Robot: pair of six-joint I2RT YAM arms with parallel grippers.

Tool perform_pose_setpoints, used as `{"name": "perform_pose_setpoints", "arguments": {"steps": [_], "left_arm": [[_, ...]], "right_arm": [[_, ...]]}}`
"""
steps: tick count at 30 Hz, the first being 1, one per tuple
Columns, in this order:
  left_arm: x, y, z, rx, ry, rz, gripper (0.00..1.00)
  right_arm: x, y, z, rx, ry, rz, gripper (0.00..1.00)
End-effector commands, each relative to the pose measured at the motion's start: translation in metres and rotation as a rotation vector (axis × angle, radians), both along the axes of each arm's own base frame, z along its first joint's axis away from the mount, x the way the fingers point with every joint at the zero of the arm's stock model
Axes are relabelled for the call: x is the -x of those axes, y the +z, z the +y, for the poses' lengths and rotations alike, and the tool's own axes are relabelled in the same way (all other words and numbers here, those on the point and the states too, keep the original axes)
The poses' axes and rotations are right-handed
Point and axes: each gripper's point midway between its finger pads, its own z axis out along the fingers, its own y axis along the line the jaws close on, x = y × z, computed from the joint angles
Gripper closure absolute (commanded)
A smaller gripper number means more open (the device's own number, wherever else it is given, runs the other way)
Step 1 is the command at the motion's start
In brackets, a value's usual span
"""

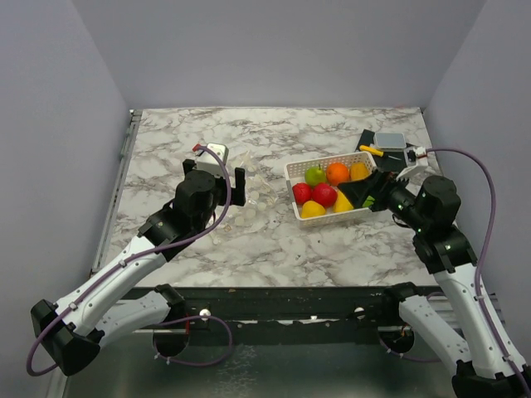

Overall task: Place the food in the zip-top bag and seal the zipper
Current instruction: Adjust the bin at the center of the board.

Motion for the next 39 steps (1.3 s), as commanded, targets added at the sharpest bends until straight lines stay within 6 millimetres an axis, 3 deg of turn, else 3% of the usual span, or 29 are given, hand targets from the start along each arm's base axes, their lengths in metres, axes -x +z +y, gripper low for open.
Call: {"name": "perform_pose_setpoints", "arguments": {"steps": [1,14,24,39], "left_arm": [[0.000,-0.002,0.008,0.002,0.037,0.004,0.01],[-0.001,-0.007,0.006,-0.007,0.038,0.019,0.01],[0.000,-0.006,0.008,-0.008,0.043,0.020,0.01],[0.004,-0.001,0.006,0.020,0.028,0.017,0.01]], "right_arm": [[0.003,0.006,0.002,-0.009,0.006,0.046,0.07],[-0.029,0.012,-0.008,0.020,-0.128,0.159,0.17],[-0.067,0.000,-0.012,0.087,-0.296,0.232,0.20],[-0.137,-0.043,-0.009,0.226,-0.520,0.321,0.21]]}}
